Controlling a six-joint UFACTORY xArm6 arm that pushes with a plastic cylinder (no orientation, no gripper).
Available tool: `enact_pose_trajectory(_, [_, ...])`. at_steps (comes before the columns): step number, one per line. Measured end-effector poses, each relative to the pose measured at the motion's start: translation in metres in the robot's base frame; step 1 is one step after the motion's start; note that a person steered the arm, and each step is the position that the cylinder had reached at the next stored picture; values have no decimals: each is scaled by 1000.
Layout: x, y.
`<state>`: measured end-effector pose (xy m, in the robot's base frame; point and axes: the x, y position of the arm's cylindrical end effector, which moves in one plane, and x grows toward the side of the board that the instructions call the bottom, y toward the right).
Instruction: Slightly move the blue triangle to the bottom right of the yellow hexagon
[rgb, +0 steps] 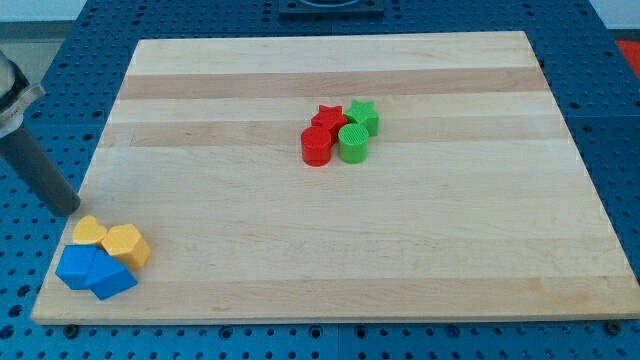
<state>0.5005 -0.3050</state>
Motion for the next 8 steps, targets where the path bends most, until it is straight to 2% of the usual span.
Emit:
enact_pose_trajectory(5, [56,0])
enact_pose_trajectory(8, [110,9])
